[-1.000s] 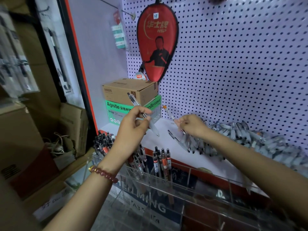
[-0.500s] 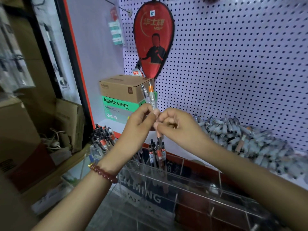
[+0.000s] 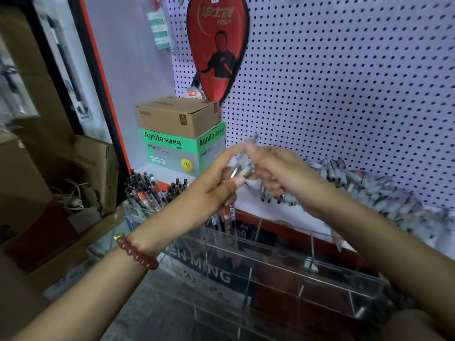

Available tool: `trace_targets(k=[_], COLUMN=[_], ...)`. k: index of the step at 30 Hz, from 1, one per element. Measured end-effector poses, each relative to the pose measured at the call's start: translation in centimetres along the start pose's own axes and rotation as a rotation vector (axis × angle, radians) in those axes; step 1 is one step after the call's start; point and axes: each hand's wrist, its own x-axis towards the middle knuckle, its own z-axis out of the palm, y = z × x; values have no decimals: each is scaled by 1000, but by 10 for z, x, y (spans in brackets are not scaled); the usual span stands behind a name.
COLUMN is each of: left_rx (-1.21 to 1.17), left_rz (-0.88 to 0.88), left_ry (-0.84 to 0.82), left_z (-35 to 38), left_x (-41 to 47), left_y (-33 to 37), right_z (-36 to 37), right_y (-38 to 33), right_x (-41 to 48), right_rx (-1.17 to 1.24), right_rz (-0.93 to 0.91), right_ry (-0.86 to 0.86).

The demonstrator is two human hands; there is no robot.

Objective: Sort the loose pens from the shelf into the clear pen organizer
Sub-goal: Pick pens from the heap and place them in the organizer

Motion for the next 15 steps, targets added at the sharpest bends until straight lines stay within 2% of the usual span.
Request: trace_targets(k=[2,5,7,11,15], left_rx=[9,-19,14,229,576], left_rz=[8,-31,-41,4,-57], left_ry=[-44,10,20,27,-1], left_z=[2,2,2,-7,-18], left_x=[-1,1,2,5,3], left_y=[-2,-7,-8,-5,-11], right_z=[3,1,1,-1,-7], right_y=[5,10,11,12,20], right_x=[1,5,4,5,9], right_rx=[21,112,99,-187,-372], right_rz=[9,55,11,-204,-247], right_ry=[16,70,90,225,236])
